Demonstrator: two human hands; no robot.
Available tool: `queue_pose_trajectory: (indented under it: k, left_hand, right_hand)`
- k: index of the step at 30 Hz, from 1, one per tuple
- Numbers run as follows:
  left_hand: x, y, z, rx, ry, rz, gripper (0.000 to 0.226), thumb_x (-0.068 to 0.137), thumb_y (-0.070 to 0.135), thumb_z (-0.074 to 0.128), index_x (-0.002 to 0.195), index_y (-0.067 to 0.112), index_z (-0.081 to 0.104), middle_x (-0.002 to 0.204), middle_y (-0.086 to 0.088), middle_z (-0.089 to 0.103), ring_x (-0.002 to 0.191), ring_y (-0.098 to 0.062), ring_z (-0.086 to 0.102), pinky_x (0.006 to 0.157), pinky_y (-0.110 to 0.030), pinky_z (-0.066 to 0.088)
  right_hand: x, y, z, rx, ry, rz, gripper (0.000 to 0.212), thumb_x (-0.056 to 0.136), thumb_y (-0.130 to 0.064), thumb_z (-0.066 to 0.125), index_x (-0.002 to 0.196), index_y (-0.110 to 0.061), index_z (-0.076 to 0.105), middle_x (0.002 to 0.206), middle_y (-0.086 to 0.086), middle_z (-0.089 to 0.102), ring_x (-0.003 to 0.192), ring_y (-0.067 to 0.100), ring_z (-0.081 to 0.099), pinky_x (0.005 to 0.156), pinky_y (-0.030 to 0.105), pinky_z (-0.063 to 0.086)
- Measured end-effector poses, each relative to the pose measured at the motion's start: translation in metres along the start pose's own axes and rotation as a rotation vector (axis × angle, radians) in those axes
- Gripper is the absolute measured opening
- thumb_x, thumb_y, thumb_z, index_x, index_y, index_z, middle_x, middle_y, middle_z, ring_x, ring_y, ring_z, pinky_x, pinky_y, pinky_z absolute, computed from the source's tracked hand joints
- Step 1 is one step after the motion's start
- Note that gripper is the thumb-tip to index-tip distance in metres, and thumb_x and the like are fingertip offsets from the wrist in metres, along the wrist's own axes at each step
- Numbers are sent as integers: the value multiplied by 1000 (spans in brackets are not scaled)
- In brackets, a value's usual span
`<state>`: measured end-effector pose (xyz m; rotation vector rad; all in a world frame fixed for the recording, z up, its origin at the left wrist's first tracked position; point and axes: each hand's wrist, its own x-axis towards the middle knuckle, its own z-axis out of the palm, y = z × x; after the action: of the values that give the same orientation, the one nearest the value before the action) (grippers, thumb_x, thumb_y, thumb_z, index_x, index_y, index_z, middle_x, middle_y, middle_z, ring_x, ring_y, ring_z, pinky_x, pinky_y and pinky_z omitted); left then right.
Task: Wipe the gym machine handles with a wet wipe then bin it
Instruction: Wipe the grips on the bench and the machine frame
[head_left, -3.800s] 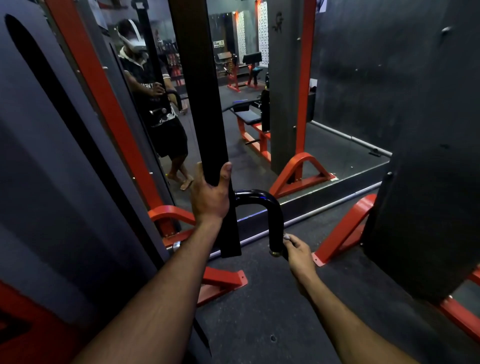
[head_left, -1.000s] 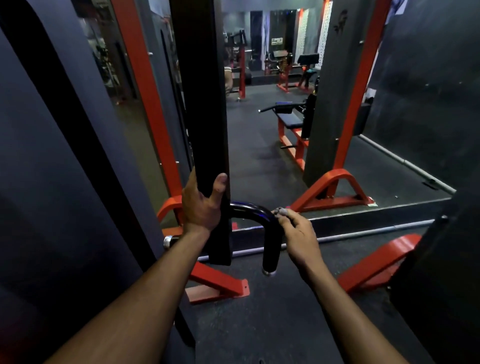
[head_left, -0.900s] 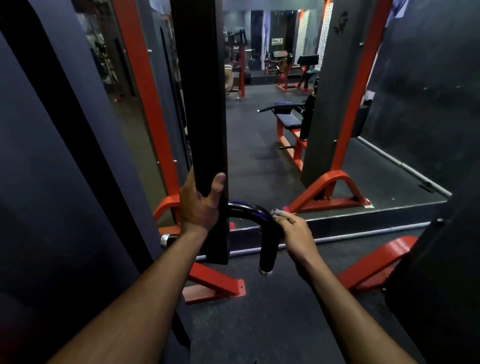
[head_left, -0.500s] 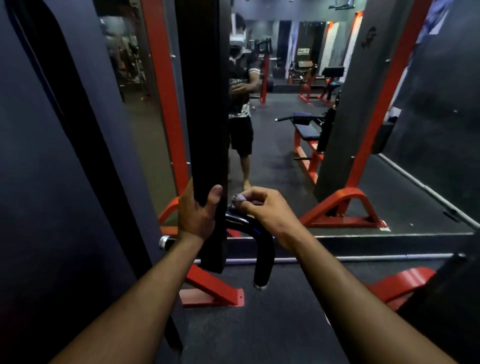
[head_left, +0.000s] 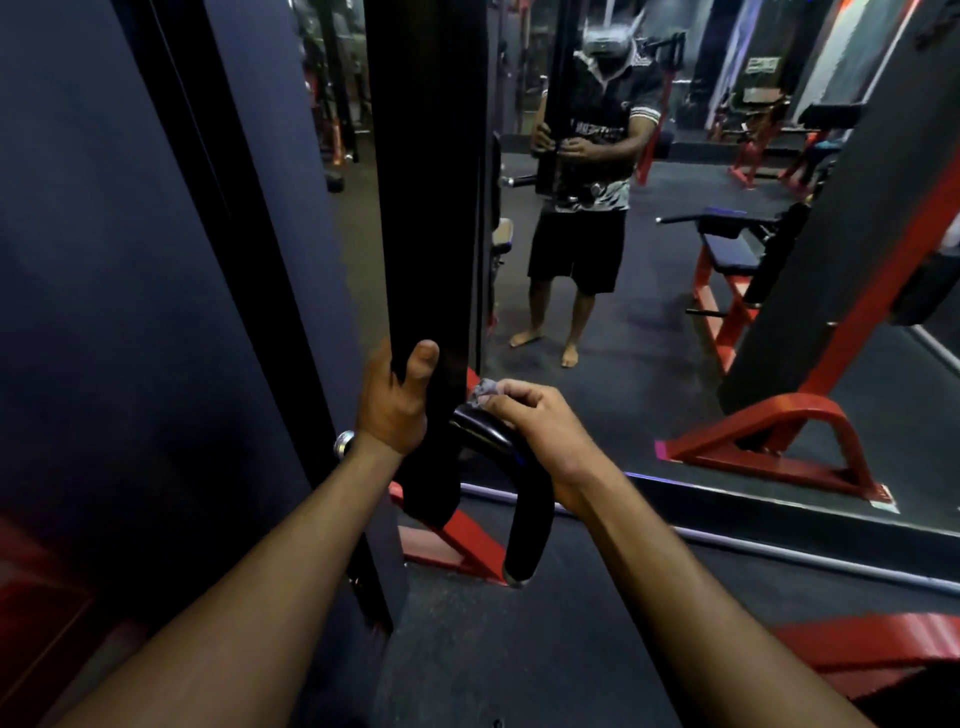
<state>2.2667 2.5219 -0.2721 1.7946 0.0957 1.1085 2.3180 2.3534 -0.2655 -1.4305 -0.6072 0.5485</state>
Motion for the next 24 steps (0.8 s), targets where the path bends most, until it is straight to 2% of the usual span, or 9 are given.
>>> queue_pose_trajectory:
  k: [2, 4, 7, 9, 12, 15, 17, 21, 24]
  left_hand:
    - [-2, 0, -4, 7, -29, -10, 57, 90, 81, 40, 70, 28, 39, 65, 8, 41, 61, -14, 40, 60, -37, 31]
    - [-5, 3, -10, -13, -51, -22, 59, 89, 82, 41, 69, 27, 39, 62, 10, 43, 60, -8, 41, 59, -34, 32]
    - [-8, 9, -20, 2, -58, -16, 62, 89, 83, 40, 67, 25, 40, 61, 10, 44, 59, -2, 41, 59, -28, 33]
    - [-11, 14, -23, 4, -72, -22, 64, 88, 84, 39, 68, 24, 40, 61, 11, 45, 59, 0, 42, 59, -24, 34]
    - [-12, 23, -22, -1, -74, -46, 64, 85, 86, 38, 66, 25, 35, 58, 16, 45, 55, 3, 40, 57, -14, 31]
    - [-14, 25, -21, 12, -60, -69, 70, 82, 90, 38, 66, 22, 37, 62, 12, 40, 56, 1, 39, 56, -18, 31]
    - [-13, 25, -20, -2, -62, -71, 69, 82, 89, 40, 66, 22, 37, 60, 13, 40, 55, 1, 38, 56, -18, 31]
    - [-12, 23, -16, -53, -54, -110, 60, 81, 88, 44, 64, 30, 39, 56, 20, 44, 54, 4, 37, 55, -17, 30]
    - [-11, 22, -16, -43, -39, -102, 66, 82, 88, 43, 65, 24, 38, 56, 19, 46, 55, 3, 39, 56, -18, 32]
  right_hand:
    - [-4, 4, 4, -28, 21, -62, 16, 95, -9, 63, 79, -10, 66, 78, -3, 67, 77, 9, 62, 74, 24, 47]
    - [-7, 7, 5, 9, -5, -67, 13, 95, -7, 61, 83, -2, 62, 74, -5, 65, 71, 5, 59, 68, 20, 46]
    - [-19, 17, 1, 128, -76, -9, 15, 94, -7, 60, 87, 6, 56, 68, -4, 58, 60, 7, 51, 63, 26, 43]
    - [-36, 29, -8, 255, -100, 9, 13, 88, -8, 61, 84, 2, 53, 76, 3, 60, 66, 16, 55, 68, 33, 49]
    - [-55, 42, -24, 366, -65, -9, 11, 84, -5, 59, 76, -11, 55, 93, 14, 63, 81, 19, 63, 72, 28, 54]
    - [-58, 38, -23, 350, -69, -1, 18, 88, -5, 62, 76, -17, 59, 94, 10, 65, 82, 16, 65, 73, 26, 54]
    - [-48, 27, -11, 295, -37, 40, 17, 93, -3, 62, 79, -13, 59, 86, 4, 67, 68, 10, 64, 61, 24, 55]
    - [-22, -10, 13, 156, -15, 205, 11, 97, -5, 61, 87, 0, 65, 69, 14, 66, 51, 22, 64, 44, 32, 55]
    - [-7, -22, 15, 52, -43, 227, 8, 96, -5, 63, 93, 1, 68, 77, 8, 71, 57, 22, 68, 48, 36, 58]
